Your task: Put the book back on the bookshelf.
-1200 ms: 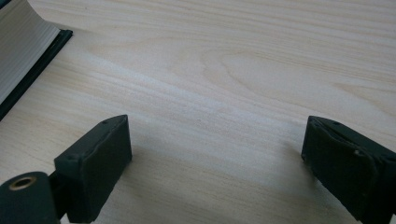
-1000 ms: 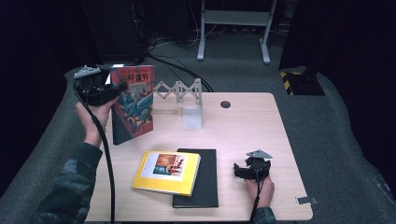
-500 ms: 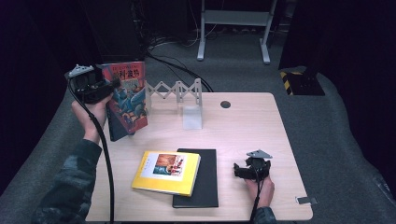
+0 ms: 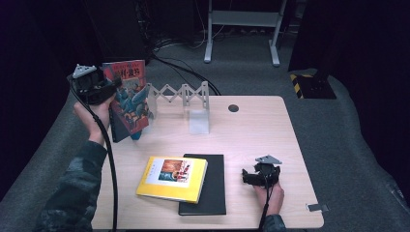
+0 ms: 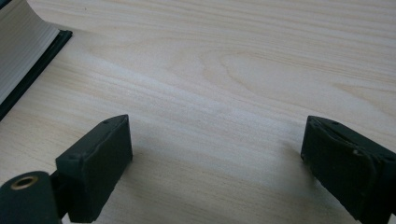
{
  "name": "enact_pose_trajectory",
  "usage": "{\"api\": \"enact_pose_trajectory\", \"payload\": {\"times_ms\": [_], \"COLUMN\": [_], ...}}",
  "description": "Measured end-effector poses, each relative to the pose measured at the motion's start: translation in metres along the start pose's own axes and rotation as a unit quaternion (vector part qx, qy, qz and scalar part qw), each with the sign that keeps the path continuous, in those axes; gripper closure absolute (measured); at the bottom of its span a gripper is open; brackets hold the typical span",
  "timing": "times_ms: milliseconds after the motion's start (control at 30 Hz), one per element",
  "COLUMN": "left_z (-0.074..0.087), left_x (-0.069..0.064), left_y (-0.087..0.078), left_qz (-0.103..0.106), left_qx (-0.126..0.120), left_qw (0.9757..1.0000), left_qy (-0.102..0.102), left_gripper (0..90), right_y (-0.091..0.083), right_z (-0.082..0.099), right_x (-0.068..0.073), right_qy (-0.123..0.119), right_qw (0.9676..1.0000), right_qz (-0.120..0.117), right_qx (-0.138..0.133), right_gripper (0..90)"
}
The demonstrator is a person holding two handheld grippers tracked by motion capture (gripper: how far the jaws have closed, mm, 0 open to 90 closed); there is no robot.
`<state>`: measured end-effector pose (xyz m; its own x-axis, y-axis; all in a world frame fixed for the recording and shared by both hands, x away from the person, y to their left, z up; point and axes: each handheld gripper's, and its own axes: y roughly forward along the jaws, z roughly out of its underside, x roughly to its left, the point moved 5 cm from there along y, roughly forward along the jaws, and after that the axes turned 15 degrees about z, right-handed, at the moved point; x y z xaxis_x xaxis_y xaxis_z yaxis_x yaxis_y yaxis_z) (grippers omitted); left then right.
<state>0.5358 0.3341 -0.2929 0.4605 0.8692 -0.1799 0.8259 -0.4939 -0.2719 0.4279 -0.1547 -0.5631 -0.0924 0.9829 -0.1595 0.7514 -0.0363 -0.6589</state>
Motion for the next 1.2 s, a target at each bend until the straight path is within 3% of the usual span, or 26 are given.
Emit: {"api": "enact_pose_trajectory", "payload": {"times_ms": [633, 1000, 1200], "left_z": [0.02, 0.036, 0.043], "left_x": [0.01, 0.012, 0.011], "left_y": [0.038, 0.057, 0.062], "left_qz": [-0.053, -0.06, -0.066], "left_qx": [0.003, 0.011, 0.001], "left_qw": [0.9984, 0.9979, 0.9975], "left_qy": [0.021, 0.021, 0.025], "left_gripper": [74.2, 74.2, 74.2], "right_y": [0.0, 0.0, -0.001], "right_z": [0.0, 0.0, 0.0], "right_x": [0.0, 0.0, 0.0], "right_qy": [0.001, 0.0, 0.003], "right_qw": [1.0, 1.0, 1.0], "right_qz": [0.001, 0.001, 0.001], "right_qx": [0.0, 0.0, 0.001], "right_gripper": [8.5, 8.6, 8.7]}}
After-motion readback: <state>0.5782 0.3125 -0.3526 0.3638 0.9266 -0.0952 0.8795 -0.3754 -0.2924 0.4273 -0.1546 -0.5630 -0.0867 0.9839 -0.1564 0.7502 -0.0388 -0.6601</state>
